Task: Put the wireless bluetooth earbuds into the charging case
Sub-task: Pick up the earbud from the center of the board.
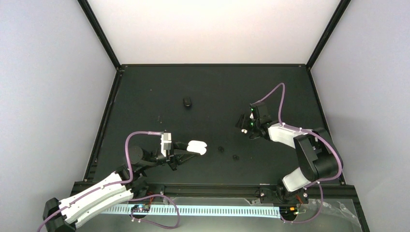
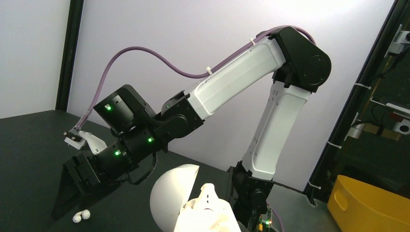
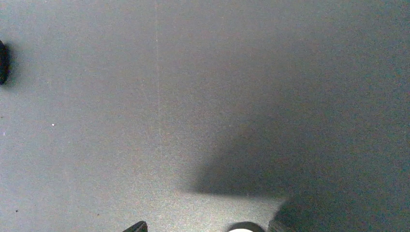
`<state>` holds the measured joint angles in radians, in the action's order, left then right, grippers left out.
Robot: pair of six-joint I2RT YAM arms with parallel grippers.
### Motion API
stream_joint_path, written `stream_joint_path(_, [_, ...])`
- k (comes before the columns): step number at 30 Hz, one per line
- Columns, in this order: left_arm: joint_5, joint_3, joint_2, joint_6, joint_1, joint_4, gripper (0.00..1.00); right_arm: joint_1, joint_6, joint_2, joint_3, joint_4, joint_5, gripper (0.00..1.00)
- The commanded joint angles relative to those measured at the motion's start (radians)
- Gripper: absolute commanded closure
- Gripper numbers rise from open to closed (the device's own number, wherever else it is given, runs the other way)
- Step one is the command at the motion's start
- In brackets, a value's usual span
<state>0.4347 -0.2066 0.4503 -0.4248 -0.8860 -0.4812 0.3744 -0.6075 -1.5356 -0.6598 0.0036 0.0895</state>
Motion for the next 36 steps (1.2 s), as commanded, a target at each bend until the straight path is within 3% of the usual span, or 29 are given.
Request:
stream_joint_path(1, [-0.001, -0.004, -0.015, 0.007, -0.007, 0.004, 0.98, -0.005, 0.009, -0.033, 0.006, 0.008, 0.021, 0.35])
stream_joint_path(21, [0.014, -0.005, 0.028, 0.001, -0.008, -0.037, 0.98, -0.005, 0.017, 0.093, 0.122, -0.017, 0.126, 0.39])
stream_joint_path(30, [0.019, -0.01, 0.027, 0.004, -0.007, -0.03, 0.98, -0.026, -0.013, 0.241, 0.117, -0.07, -0.044, 0.39])
stream_joint_path(36, [0.019, -0.011, 0.021, 0.011, -0.007, -0.023, 0.98, -0.055, 0.047, 0.172, 0.055, -0.118, -0.058, 0.43])
